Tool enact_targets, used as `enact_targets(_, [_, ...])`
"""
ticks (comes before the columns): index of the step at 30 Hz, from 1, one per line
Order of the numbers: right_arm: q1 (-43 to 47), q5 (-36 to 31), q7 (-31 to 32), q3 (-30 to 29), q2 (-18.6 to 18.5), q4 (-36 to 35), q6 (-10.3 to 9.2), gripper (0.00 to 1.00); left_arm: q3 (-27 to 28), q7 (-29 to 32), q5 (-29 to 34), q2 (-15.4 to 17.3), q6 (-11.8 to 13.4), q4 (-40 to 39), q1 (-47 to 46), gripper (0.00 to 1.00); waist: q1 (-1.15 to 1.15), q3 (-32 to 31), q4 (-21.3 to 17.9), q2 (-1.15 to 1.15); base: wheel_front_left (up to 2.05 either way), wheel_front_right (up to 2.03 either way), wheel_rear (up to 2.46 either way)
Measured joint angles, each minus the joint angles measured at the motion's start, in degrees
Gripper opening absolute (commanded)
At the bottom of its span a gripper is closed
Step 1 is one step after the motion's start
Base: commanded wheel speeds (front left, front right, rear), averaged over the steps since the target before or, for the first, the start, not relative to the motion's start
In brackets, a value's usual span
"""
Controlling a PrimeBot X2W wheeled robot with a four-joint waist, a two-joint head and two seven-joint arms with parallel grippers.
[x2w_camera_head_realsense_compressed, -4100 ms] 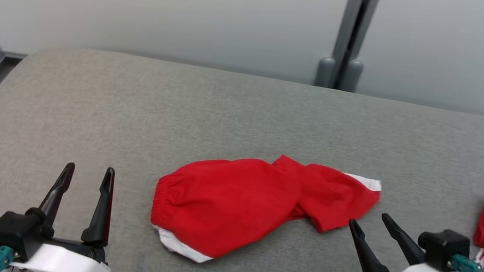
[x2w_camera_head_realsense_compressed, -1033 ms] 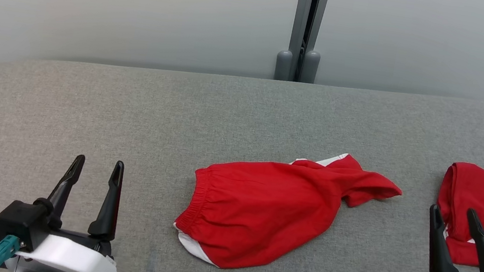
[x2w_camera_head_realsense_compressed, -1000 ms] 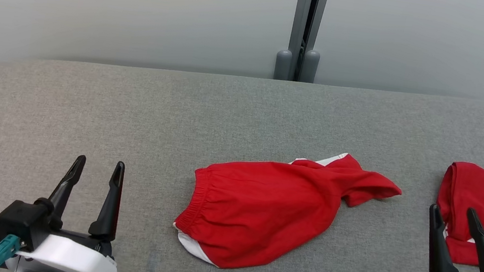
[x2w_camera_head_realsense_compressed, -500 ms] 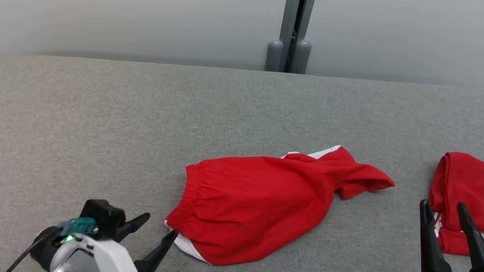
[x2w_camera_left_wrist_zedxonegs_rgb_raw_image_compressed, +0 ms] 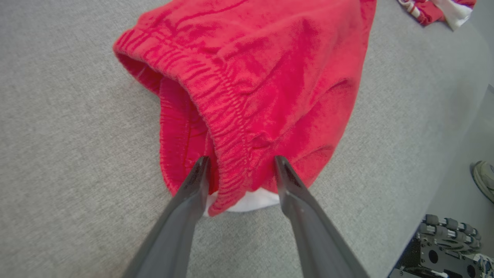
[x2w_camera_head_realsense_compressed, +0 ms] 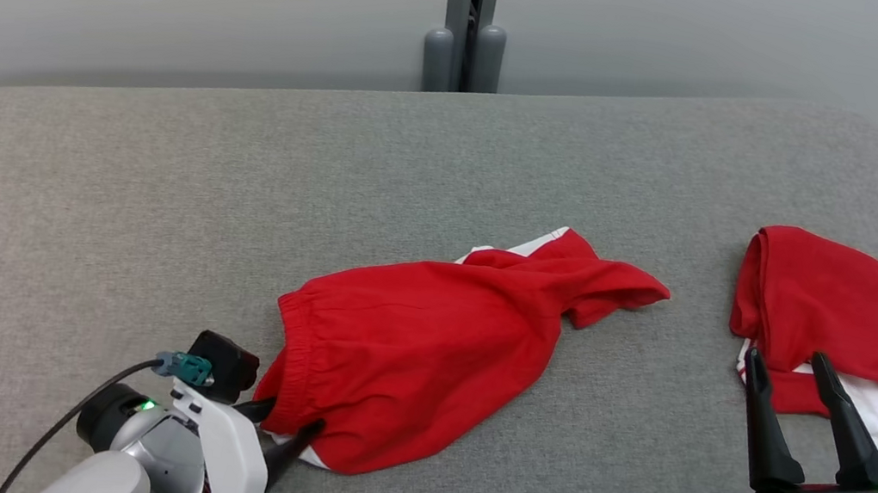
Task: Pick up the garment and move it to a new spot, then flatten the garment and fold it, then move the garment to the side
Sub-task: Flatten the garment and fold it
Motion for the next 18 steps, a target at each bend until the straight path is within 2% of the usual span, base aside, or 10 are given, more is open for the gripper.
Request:
enact_targets(8, [0.0,0.0,-1.0,-0.2,0.3,1.2,-0.01,1.0,-1.6,2.1,-1.8,2.9,-0.1,-8.2,-2.1,0.0,0.0,0.0,-1.4,0.0,0.0,0.0,0.0])
enact_targets(14, [0.0,0.0,-1.5,0.2,0.7,2.0,0.0,1.0,0.5,3.5,-2.3,3.6,2.9,-16.0,-3.3,0.0,0.0,-0.5,-2.0,0.0,0.0,0.0,0.0])
enact_targets(18, [0.0,0.1,-1.9,0.2,0.7,2.3,-0.01,1.0,2.7,4.6,-3.1,5.8,4.7,-20.2,-3.6,0.0,0.0,-0.7,-1.9,0.0,0.0,0.0,0.0])
